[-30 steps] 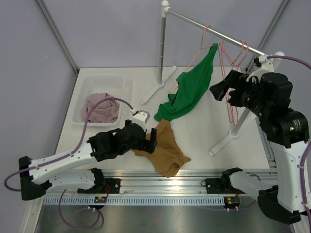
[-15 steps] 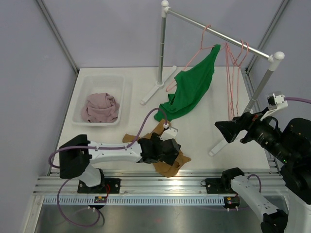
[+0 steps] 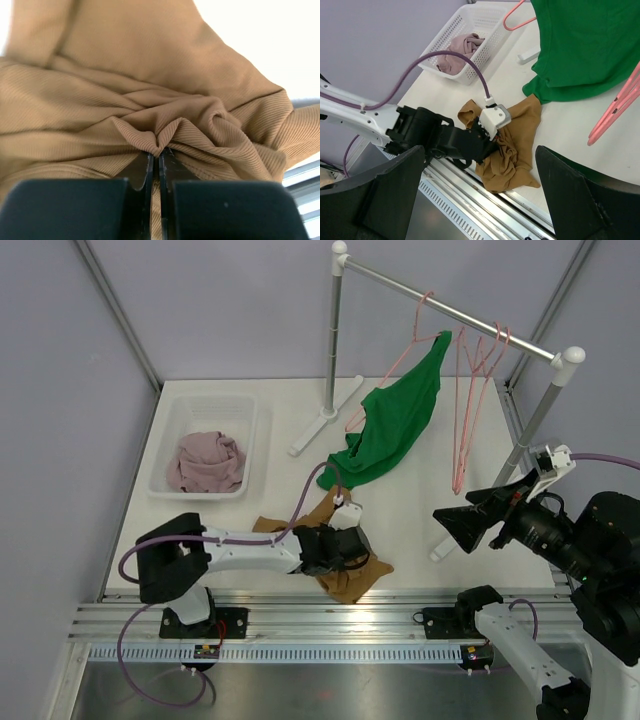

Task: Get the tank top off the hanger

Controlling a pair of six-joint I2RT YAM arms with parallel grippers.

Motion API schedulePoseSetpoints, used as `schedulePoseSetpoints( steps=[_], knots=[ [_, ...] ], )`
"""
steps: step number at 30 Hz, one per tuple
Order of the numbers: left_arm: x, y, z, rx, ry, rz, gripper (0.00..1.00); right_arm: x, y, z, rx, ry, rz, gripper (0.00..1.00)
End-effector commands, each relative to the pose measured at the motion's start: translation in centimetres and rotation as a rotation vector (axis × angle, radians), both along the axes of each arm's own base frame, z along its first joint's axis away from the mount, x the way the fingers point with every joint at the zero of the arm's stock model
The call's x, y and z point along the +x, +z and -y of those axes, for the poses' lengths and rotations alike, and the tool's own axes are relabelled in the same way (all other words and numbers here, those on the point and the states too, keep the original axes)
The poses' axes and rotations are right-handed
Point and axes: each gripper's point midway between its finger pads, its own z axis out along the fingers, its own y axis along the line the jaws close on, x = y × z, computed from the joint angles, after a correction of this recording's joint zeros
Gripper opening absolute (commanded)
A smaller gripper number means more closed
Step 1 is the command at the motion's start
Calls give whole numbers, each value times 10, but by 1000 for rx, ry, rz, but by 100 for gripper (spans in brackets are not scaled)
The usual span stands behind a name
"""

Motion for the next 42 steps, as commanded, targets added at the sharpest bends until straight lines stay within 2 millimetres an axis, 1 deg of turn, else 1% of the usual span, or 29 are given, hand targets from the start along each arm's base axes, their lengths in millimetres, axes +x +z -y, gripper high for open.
schedulePoseSetpoints(
  steps=[1,5,6,7,9,11,12,15,16,18,19,21,22,23,24,25,26,27,28,30,31,33,34,36,37,38,39,40,42],
  knots=[
    [24,58,-22,-65,122,136,0,-3,12,1,-9,11,76,100],
    [48,117,-62,-81,218,240,0,-5,13,4,-13,2,90,100],
    [54,136,-67,-110,233,265,0,-6,13,3,-12,4,91,100],
    [56,146,-77,-103,239,272,0,-5,14,4,-13,-2,93,99],
    [71,188,-94,-159,282,325,0,-5,15,5,-13,-4,98,99],
    [80,218,-117,-162,316,367,0,-4,17,5,-10,-7,105,99],
    [86,248,-121,-206,332,402,0,-4,18,5,-10,-7,106,100],
    [96,295,-147,-201,361,464,0,-2,20,5,-9,-10,108,100],
    [98,328,-155,-242,376,503,0,-2,20,5,-9,-10,108,99],
    [108,360,-169,-224,391,551,0,1,21,4,-5,-11,107,99],
    [109,399,-185,-252,413,612,0,1,22,3,-4,-10,108,100],
    [115,426,-194,-248,426,650,0,3,21,3,-6,-13,102,100],
    [125,431,-199,-210,445,650,0,2,22,4,-8,-12,106,100],
    [123,465,-210,-236,450,717,0,4,21,4,-9,-18,102,99],
    [125,479,-217,-233,472,749,0,4,21,5,-12,-21,104,99],
    [141,479,-226,-181,516,754,0,4,20,5,-12,-21,104,100],
    [139,502,-237,-203,530,803,0,5,19,4,-12,-21,101,100],
    [145,506,-241,-196,536,814,0,5,19,4,-11,-20,100,99],
    [153,513,-255,-196,580,841,0,6,19,4,-12,-18,100,100],
    [163,517,-260,-223,578,860,0,10,16,2,-14,-15,88,99],
    [171,526,-272,-236,617,899,0,11,15,1,-12,-12,86,100],
    [182,528,-276,-255,617,908,0,16,12,0,-13,-13,64,100],
    [190,530,-289,-245,649,924,0,17,11,-1,-11,-13,61,100],
    [210,522,-296,-239,663,903,0,21,8,-4,-10,-2,43,100],
    [219,516,-314,-234,711,892,0,22,7,-5,-9,4,43,99],
    [227,510,-321,-237,727,874,0,24,3,-6,-9,4,32,99],
    [247,494,-318,-250,696,821,0,26,2,-6,-10,1,32,99],
    [254,486,-333,-244,722,801,0,27,2,-6,-10,2,31,99],
    [278,458,-338,-227,731,732,0,31,-3,-8,-16,4,12,100]
  ],
)
